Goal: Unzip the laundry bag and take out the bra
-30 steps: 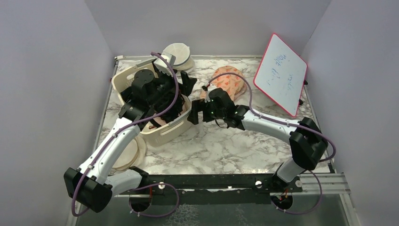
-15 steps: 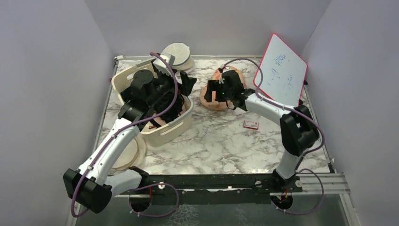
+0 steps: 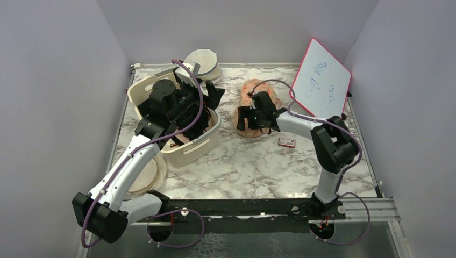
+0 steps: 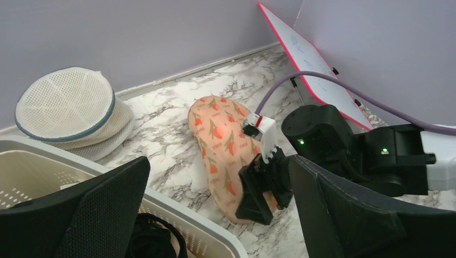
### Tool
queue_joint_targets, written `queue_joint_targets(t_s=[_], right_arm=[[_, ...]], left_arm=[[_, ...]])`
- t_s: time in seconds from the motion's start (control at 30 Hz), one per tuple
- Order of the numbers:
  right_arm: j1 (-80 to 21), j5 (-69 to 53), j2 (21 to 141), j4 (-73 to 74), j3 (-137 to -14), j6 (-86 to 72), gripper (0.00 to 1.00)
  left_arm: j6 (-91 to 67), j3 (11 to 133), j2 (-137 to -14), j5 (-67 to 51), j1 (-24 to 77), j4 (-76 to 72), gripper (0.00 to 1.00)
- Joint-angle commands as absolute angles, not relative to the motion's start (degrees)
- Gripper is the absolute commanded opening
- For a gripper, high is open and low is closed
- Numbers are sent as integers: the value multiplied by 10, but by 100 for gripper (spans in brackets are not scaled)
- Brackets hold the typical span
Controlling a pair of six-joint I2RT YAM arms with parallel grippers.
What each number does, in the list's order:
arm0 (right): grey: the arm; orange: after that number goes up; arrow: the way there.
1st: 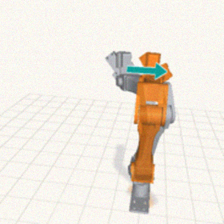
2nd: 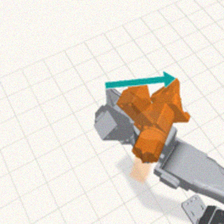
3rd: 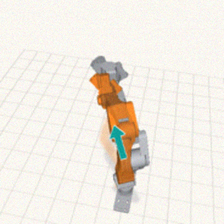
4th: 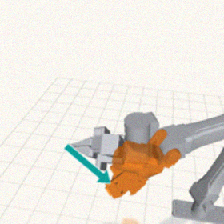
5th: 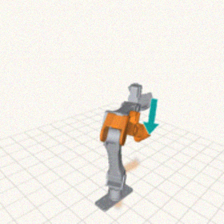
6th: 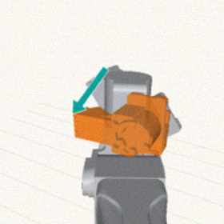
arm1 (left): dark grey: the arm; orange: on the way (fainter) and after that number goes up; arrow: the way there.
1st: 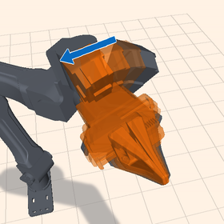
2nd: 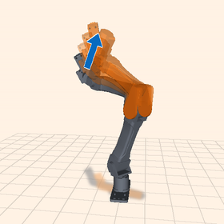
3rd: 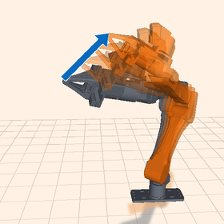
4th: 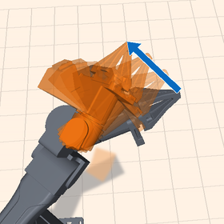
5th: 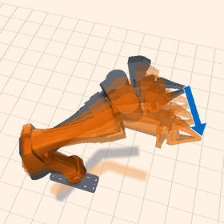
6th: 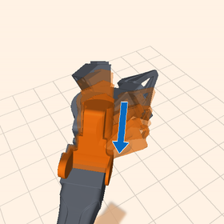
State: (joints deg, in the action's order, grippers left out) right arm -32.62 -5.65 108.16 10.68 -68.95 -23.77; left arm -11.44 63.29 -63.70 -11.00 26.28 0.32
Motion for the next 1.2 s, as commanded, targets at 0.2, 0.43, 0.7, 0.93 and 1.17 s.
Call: queue_joint_targets(t_s=[0.2, 0.43, 0.7, 0.93, 1.17], right_arm=[[-329, -134, 931, 71, -477, -257, 89], [-322, -121, 828, 62, -415, -241, 100], [-238, -175, 839, 18, -389, -263, 100], [-174, -140, 788, 39, -327, -304, 100], [-145, -140, 703, 58, -294, -270, 100]], left_arm=[[-119, 632, -631, -115, 265, -19, 99], [-123, 632, -636, -122, 265, -19, 99], [-117, 631, -639, -114, 269, -19, 99], [-116, 632, -641, -114, 273, -17, 99], [-118, 636, -649, -127, 279, -16, 99]])
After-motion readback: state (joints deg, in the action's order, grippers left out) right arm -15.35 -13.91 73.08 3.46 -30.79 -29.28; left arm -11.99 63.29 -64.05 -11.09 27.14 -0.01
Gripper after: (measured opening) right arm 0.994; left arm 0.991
